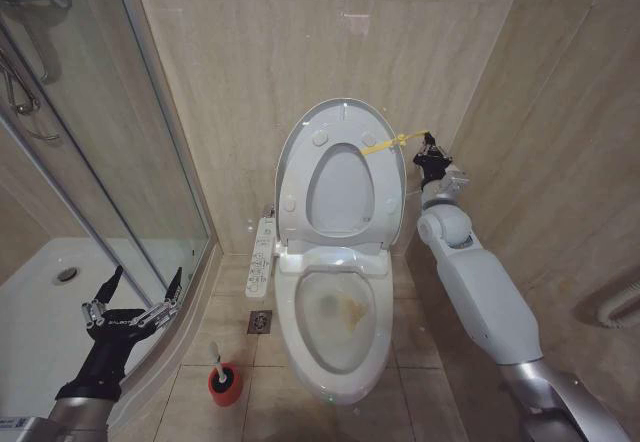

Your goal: Open the toilet lid, clean the toilet bowl with a toilet brush, close the toilet lid, and flush.

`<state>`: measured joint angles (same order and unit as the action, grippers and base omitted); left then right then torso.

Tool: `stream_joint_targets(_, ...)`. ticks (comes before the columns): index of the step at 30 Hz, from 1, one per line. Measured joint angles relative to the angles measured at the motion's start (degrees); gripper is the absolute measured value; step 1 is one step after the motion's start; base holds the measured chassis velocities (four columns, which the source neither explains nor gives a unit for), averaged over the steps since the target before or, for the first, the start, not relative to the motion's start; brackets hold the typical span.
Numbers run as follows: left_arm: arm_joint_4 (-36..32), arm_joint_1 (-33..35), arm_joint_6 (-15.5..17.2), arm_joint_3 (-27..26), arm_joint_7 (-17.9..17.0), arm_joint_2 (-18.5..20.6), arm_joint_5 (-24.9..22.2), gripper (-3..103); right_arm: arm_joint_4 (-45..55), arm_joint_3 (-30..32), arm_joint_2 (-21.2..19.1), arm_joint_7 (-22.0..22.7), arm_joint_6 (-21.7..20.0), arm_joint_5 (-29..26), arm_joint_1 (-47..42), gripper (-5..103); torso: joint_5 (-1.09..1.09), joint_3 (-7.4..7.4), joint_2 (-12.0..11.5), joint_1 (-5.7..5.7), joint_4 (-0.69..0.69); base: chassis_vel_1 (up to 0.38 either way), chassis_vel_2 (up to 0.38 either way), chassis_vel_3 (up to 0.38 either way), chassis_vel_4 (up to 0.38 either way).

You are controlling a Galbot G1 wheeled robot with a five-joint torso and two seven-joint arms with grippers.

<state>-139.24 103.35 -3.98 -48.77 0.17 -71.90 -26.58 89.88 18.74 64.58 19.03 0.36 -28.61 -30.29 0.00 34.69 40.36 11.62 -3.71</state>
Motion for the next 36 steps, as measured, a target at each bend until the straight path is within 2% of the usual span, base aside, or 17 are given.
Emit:
stream_joint_targets(2, 0.0, 0.0, 0.0, 0.0, 0.0, 0.0, 0.0, 100, 4.25, 1.72, -1.39, -2.25, -0.39, -0.91, -3.64, 0, 0.01, 0.0, 0.0, 0.0, 0.0, 0.0, 0.0, 0.0, 0.0)
stream_joint_targets(6, 0.0, 0.0, 0.0, 0.0, 0.0, 0.0, 0.0, 100, 10.79, 3.87, -2.39, -2.43, -2.05, -1.5, -9.35, 0, 0.0, 0.0, 0.0, 0.0, 0.01, 0.0, 0.0, 0.0, 0.0)
stream_joint_targets(7, 0.0, 0.0, 0.0, 0.0, 0.01, 0.01, 0.0, 100, 13.67, 4.36, -2.58, -2.25, -2.75, -1.62, -11.9, 21, 0.02, -0.01, 0.0, 0.0, 0.01, 0.0, 0.0, 0.0, 0.0)
stream_joint_targets(13, 0.0, 0.0, 0.0, 0.0, 0.0, 0.0, 0.0, 100, 22.56, 5.49, -2.91, -2.17, -3.9, -1.64, -21.51, 21, 0.0, -0.01, 0.01, -0.01, 0.04, 0.0, 0.0, 0.0, 0.0)
stream_joint_targets(14, 0.0, 0.0, 0.0, 0.0, 0.0, 0.0, 0.0, 100, 24.36, 5.68, -2.7, -2.27, -4.06, -1.69, -23.95, 48, -0.01, -0.01, 0.01, -0.01, 0.02, 0.0, 0.0, 0.0, 0.0)
stream_joint_targets(20, 0.0, 0.0, 0.0, 0.0, 0.0, 0.0, 0.0, 100, 28.34, 7.41, -1.37, -2.44, -4.18, -2.44, -30.7, 48, 0.0, -0.01, 0.01, 0.0, 0.05, 0.0, 0.0, 0.0, 0.0)
stream_joint_targets(21, 0.0, 0.0, 0.0, 0.0, 0.0, 0.0, 0.0, 100, 29.53, 8.02, -1.21, -2.15, -4.56, -2.53, -32.62, 75, 0.0, -0.01, 0.01, 0.0, 0.04, 0.0, 0.0, 0.0, 0.0)
stream_joint_targets(23, 0.0, 0.0, 0.0, 0.0, 0.0, 0.0, 0.0, 100, 30.58, 8.52, -1.15, -1.7, -4.8, -2.54, -34.12, 75, 0.0, -0.01, 0.01, 0.0, 0.05, 0.0, 0.0, 0.0, 0.0)
stream_joint_targets(27, 0.0, 0.0, 0.0, 0.0, 0.0, 0.0, 0.0, 100, 36.96, 12.44, 0.15, -0.69, -5.71, 0.72, -47.34, 75, 0.0, -0.01, 0.01, -0.01, 0.01, 0.0, 0.0, 0.0, 0.0)
stream_joint_targets(28, 0.0, 0.0, 0.0, 0.0, 0.0, 0.0, 0.0, 100, 36.96, 12.44, 0.15, -0.69, -5.71, 0.72, -47.34, 75, 0.0, -0.01, 0.01, -0.01, 0.01, 0.0, 0.0, 0.0, 0.0)
stream_joint_targets(29, 0.0, 0.0, 0.0, 0.0, 0.0, -0.01, 0.0, 100, 38.78, 13.72, 1.01, -1.31, -5.68, 1.96, -50.87, 99, 0.0, -0.01, 0.01, -0.01, 0.01, 0.0, 0.0, 0.0, 0.0)
stream_joint_targets(32, 0.0, 0.0, 0.0, 0.0, 0.0, 0.0, 0.0, 100, 41.75, 16.41, 3.46, -3.11, -3.46, 6.57, -58.22, 99, -0.01, -0.01, 0.01, -0.01, 0.05, 0.0, 0.0, 0.0, 0.0)
stream_joint_targets(33, 0.0, 0.0, 0.0, 0.0, 0.0, 0.0, 0.0, 100, 41.75, 16.41, 3.46, -3.11, -3.46, 6.57, -58.22, 99, -0.01, -0.01, 0.01, -0.01, 0.05, 0.0, 0.0, 0.0, 0.0)
stream_joint_targets(36, 0.0, 0.0, 0.0, 0.0, 0.0, 0.0, 0.0, 100, 43.42, 19.0, 7.76, -4.53, -0.4, 10.03, -65.87, 100, -0.01, -0.01, 0.01, -0.01, 0.01, 0.0, 0.0, 0.0, 0.0)
